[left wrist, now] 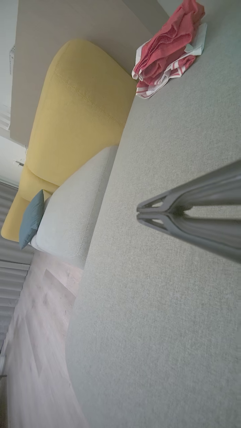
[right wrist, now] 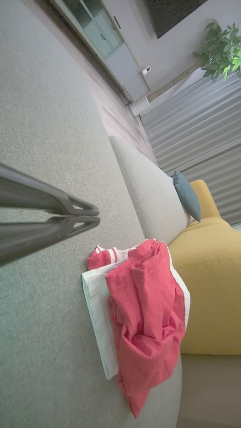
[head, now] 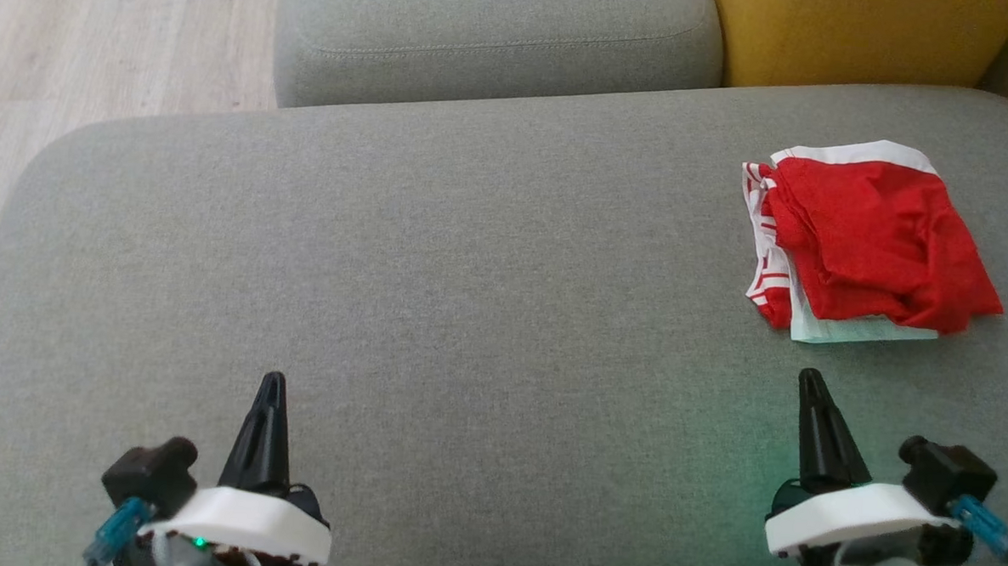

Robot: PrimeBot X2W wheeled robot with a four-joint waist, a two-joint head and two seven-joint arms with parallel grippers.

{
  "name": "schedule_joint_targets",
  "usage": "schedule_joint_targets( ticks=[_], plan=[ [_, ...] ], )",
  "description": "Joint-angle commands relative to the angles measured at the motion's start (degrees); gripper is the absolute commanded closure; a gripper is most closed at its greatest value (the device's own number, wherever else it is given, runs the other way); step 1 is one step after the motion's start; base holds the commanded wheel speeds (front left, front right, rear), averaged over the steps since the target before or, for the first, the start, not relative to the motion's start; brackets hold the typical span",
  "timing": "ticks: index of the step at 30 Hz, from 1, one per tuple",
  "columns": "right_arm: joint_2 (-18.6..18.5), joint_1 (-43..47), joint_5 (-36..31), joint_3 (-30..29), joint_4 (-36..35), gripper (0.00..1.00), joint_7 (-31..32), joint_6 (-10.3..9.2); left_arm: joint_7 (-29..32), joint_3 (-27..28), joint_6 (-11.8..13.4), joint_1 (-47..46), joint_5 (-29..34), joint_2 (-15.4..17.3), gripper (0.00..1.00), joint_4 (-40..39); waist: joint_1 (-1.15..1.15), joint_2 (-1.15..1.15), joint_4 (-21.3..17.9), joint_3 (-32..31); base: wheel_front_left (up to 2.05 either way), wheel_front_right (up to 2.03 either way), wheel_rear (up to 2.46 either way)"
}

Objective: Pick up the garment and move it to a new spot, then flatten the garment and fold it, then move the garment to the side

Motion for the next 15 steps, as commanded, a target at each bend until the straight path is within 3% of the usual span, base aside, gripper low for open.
schedule_joint_targets(
  ticks=[1,15],
  plan=[
    [-0.4,-2.7,1.5,-0.2,-2.2,1.00,0.1,0.04,0.2,1.0,-0.6,-2.9,-1.3,0.6,1.00,-1.6,0.00,0.00,0.0,0.0,0.00,0.00,0.00],
    [-0.7,-3.0,10.7,-1.1,-2.7,1.00,2.2,0.06,2.1,2.4,-1.8,-3.9,-10.4,1.0,1.00,-0.5,0.00,0.00,0.3,0.1,0.00,0.00,0.00]
  ],
)
